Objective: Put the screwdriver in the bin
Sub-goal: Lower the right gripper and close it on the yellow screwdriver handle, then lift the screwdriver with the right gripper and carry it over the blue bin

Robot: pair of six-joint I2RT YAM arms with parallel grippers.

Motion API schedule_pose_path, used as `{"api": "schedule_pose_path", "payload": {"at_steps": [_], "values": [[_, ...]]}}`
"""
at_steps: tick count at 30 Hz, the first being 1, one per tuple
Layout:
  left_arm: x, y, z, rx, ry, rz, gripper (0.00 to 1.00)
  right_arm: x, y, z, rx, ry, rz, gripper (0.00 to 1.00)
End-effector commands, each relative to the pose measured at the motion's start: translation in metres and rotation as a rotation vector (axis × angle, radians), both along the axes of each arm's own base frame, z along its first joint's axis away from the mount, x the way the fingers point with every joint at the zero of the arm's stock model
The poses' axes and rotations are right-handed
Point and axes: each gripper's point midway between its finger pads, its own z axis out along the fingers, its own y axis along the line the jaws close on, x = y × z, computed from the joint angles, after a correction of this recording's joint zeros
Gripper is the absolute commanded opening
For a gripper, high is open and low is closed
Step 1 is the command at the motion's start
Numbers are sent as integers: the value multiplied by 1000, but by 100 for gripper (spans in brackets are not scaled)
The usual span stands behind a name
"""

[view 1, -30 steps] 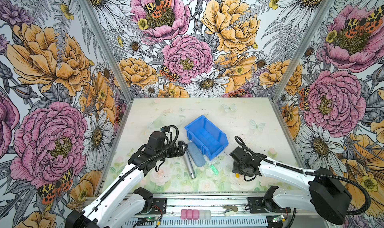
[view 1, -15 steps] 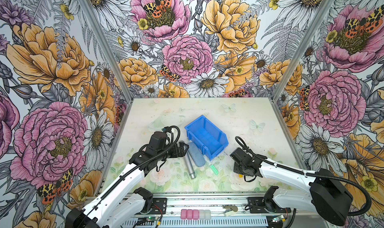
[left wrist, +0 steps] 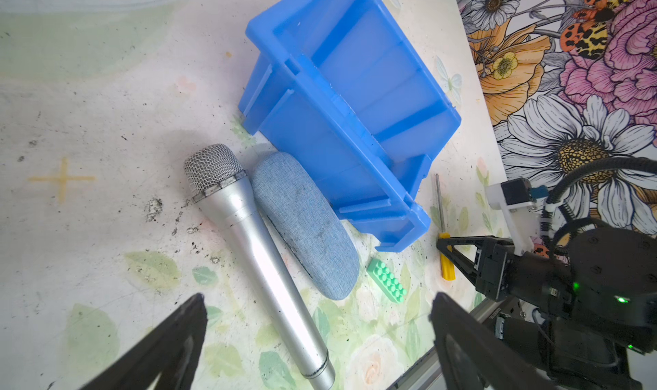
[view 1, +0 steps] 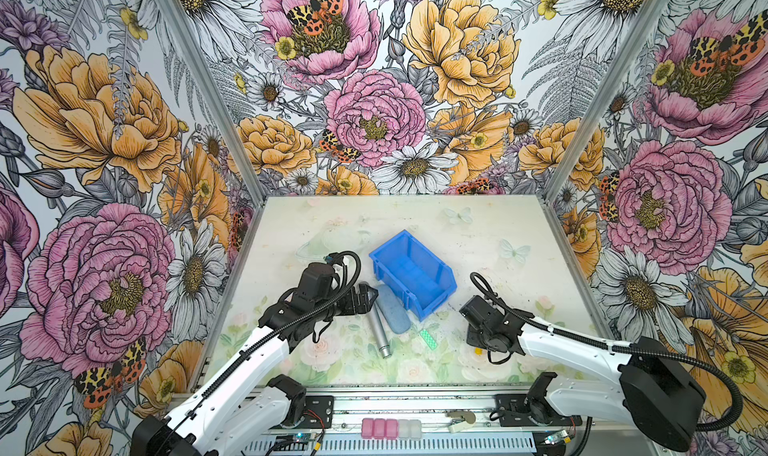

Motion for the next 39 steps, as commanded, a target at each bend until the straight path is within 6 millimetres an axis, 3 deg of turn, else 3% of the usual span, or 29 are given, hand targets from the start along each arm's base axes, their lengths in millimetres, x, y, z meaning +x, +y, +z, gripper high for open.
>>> {"api": "schedule_pose_path", "payload": {"at_steps": [1, 23, 31, 39], "values": [[6, -9, 26, -29, -80, -38, 99, 11, 7, 16, 13, -65, 42, 4], [8, -16, 49, -71, -142, -69, 99, 75, 35, 152, 10, -447, 226, 0], [7, -16, 50, -76, -149, -71, 99, 95, 61, 184, -15, -491, 358, 0], [9, -16, 53, -85, -162, -66, 99, 106, 98, 194, 27, -494, 519, 0]]}}
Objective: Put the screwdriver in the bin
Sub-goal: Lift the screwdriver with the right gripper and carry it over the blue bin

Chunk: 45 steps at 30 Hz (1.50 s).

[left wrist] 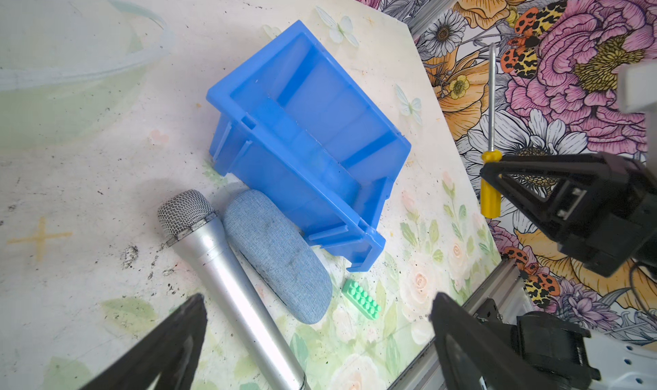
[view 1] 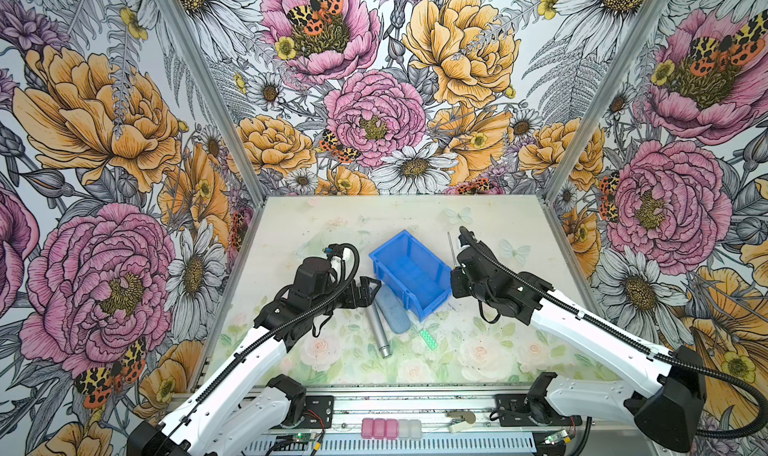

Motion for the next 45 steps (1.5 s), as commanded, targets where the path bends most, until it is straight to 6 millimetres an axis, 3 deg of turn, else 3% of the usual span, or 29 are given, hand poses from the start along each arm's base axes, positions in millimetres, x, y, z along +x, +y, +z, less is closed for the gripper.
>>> {"api": "schedule_pose_path", "payload": {"at_steps": [1, 12, 22, 39, 45], "values": [[1, -6, 18, -27, -56, -29, 99, 5, 25, 12, 22, -20, 108, 0], [-1, -3, 11, -27, -42, -12, 99, 24, 62, -2, 32, 31, 172, 0], [0, 0, 10, -16, -50, 0, 99, 36, 85, -30, 28, 94, 203, 0], [-1, -1, 7, 17, -69, -45, 99, 45, 96, -84, 22, 186, 195, 0], [-2, -2, 8, 14, -73, -56, 99, 47, 99, -94, 39, 204, 185, 0]]}}
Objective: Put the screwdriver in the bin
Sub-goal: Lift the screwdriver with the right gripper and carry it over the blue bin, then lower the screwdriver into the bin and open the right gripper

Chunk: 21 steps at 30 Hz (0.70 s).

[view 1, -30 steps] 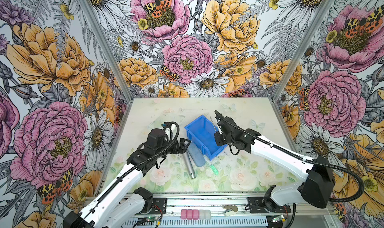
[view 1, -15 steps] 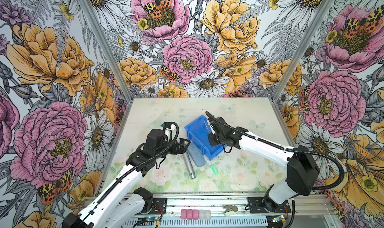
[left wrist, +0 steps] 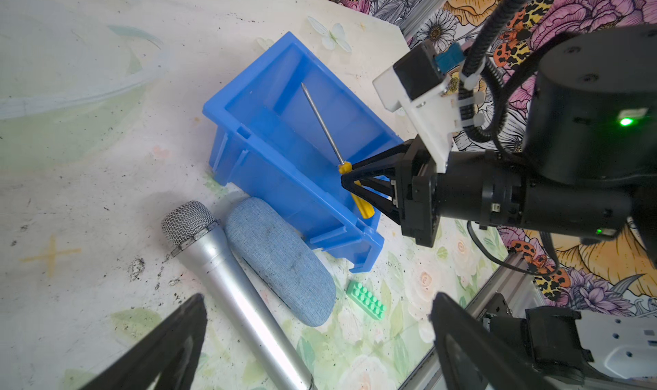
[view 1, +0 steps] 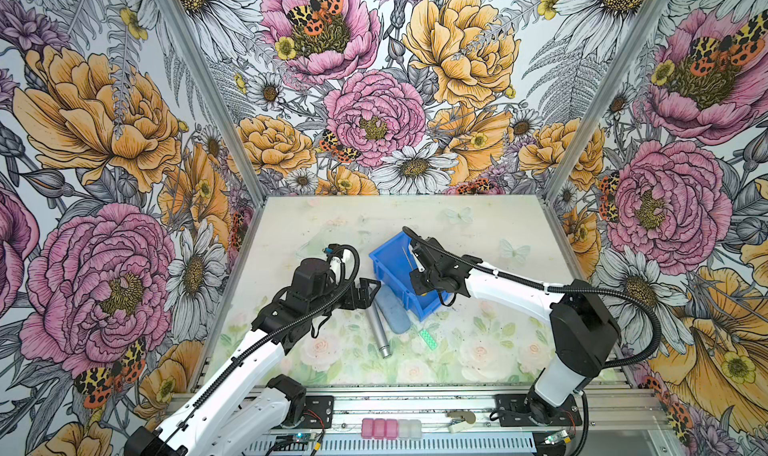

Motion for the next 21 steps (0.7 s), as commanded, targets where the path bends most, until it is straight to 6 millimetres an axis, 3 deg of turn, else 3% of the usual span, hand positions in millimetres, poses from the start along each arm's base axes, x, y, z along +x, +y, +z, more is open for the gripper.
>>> {"api": "schedule_pose_path", "payload": {"at_steps": [1, 11, 21], "values": [[-1, -4, 2, -6, -18, -30, 99, 7, 7, -1, 43, -4, -17, 0], [1, -5, -2, 5, -1, -40, 99, 9, 3, -15, 43, 21, -39, 4], [6, -2, -2, 9, 0, -34, 99, 15, 0, -1, 41, -26, -53, 32]]}}
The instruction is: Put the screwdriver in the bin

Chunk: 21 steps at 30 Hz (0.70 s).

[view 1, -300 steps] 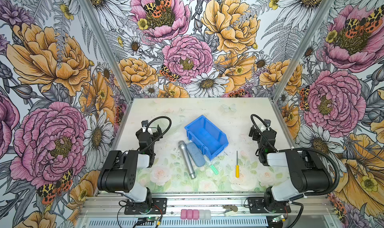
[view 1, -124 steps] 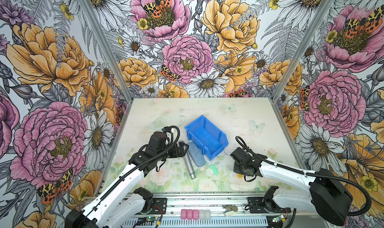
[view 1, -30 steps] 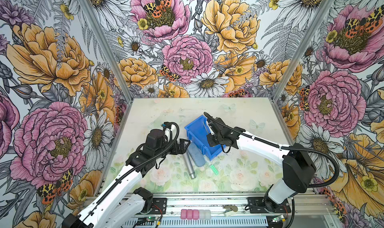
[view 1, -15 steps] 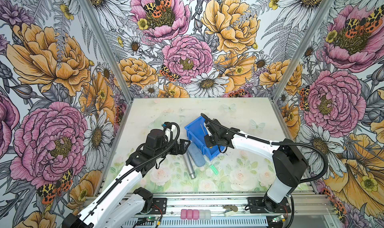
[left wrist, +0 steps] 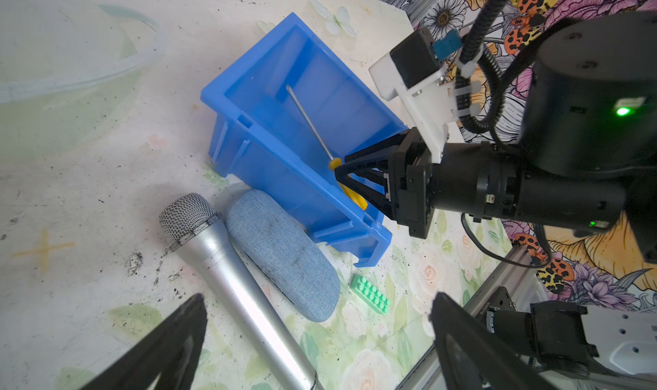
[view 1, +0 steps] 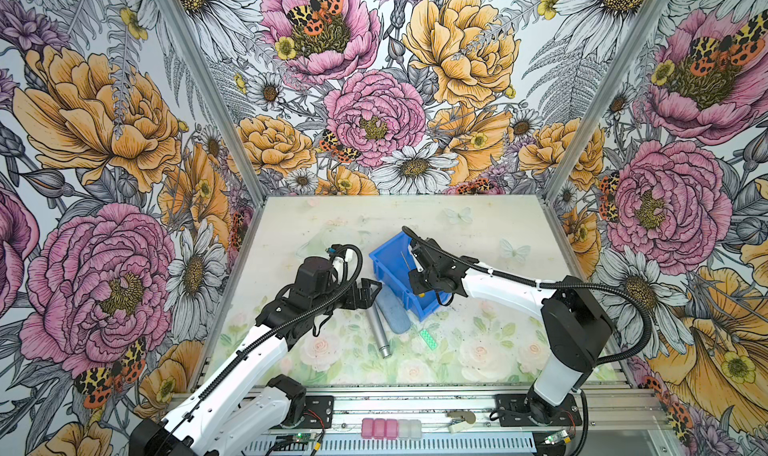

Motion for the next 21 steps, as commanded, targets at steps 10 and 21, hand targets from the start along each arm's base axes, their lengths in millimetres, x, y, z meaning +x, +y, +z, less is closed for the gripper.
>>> {"api": "schedule_pose_path", "payload": {"at_steps": [10, 21], "values": [[17, 22, 10, 27, -40, 83, 99, 11, -22, 63, 25, -177, -70, 59], [57, 151, 2, 327, -140, 638, 99, 11, -162, 142, -121, -477, -427, 100]]}}
